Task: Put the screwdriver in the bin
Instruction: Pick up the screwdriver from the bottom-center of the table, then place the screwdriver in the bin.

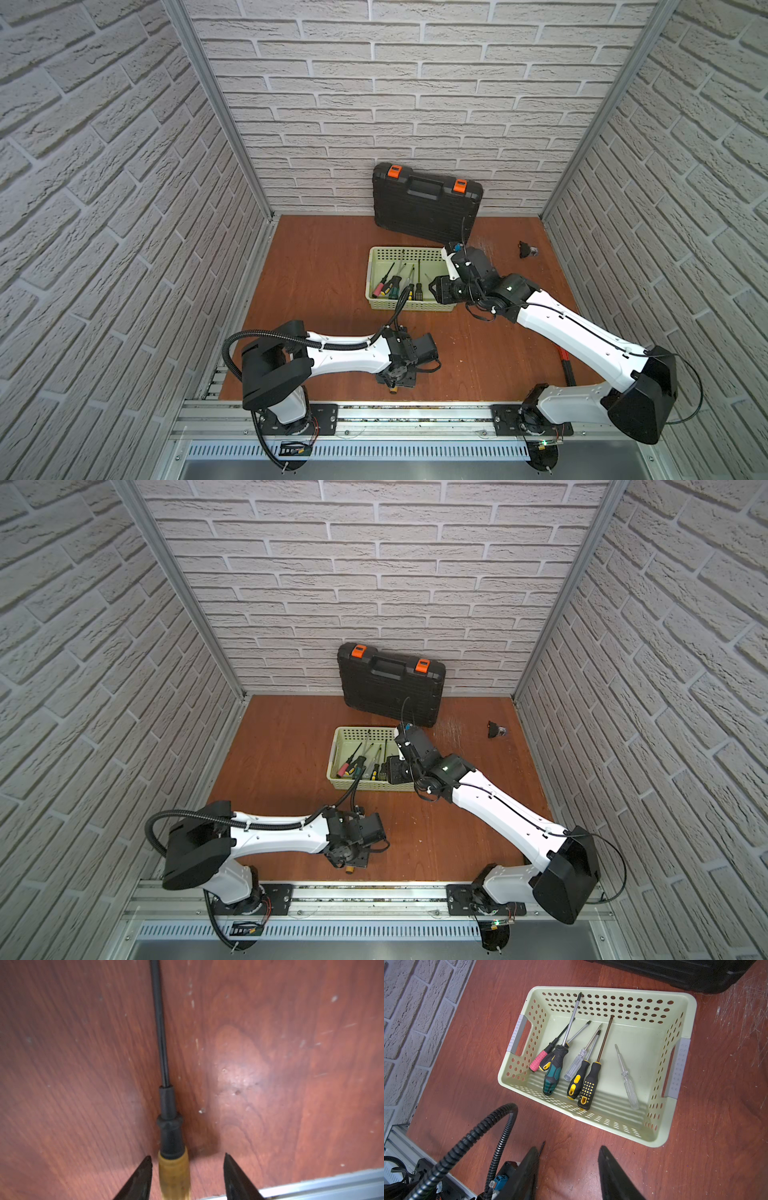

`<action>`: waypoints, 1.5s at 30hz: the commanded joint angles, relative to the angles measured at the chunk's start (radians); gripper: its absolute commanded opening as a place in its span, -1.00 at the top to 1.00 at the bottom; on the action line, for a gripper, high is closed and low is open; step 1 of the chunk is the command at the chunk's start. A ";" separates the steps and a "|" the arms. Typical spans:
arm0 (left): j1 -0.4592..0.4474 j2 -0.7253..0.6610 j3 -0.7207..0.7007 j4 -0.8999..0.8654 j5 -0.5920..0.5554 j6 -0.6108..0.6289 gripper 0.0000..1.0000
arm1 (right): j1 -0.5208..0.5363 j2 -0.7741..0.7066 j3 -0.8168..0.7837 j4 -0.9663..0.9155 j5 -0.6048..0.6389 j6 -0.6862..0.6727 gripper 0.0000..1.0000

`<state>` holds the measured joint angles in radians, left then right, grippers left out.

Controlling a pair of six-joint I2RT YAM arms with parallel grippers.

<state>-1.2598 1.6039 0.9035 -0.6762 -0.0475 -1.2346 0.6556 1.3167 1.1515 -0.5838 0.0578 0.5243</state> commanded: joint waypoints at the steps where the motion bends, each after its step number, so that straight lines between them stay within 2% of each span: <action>1: 0.002 0.003 -0.028 0.017 0.004 -0.020 -0.09 | 0.001 0.003 -0.001 0.044 -0.005 0.011 0.03; 7: 0.012 0.006 -0.048 0.051 0.018 -0.019 0.02 | 0.002 0.008 -0.004 0.045 -0.006 0.015 0.03; 15: 0.031 0.028 -0.060 0.072 0.028 0.005 0.55 | 0.001 0.001 -0.022 0.061 -0.005 0.030 0.04; 17: 0.033 0.022 -0.059 0.068 0.025 0.008 0.62 | 0.002 -0.003 -0.026 0.064 -0.003 0.032 0.04; 25: 0.065 -0.089 0.055 -0.124 -0.007 0.085 0.87 | 0.002 0.012 0.038 0.017 -0.016 -0.010 0.05; 28: 0.092 -0.171 0.131 -0.218 -0.002 0.116 0.87 | 0.002 0.000 0.051 0.005 -0.001 -0.025 0.05; 31: 0.178 -0.229 0.208 -0.256 0.042 0.170 0.87 | 0.002 -0.013 0.041 0.021 0.005 -0.017 0.05; 34: 0.294 -0.224 0.299 -0.241 0.130 0.289 0.84 | 0.002 -0.020 0.030 0.037 -0.005 0.003 0.05; 38: 0.467 -0.058 0.524 -0.293 0.219 0.511 0.82 | 0.002 -0.014 0.024 0.056 -0.010 0.013 0.06; 40: 0.514 0.032 0.620 -0.324 0.227 0.595 0.82 | 0.001 -0.005 0.049 0.038 -0.014 -0.001 0.05; 45: 0.622 0.189 0.723 -0.296 0.307 0.707 0.82 | 0.001 -0.002 0.093 0.012 -0.003 -0.026 0.05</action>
<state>-0.6739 1.7409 1.5925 -0.9302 0.1902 -0.6605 0.6556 1.3231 1.2060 -0.5808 0.0479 0.5159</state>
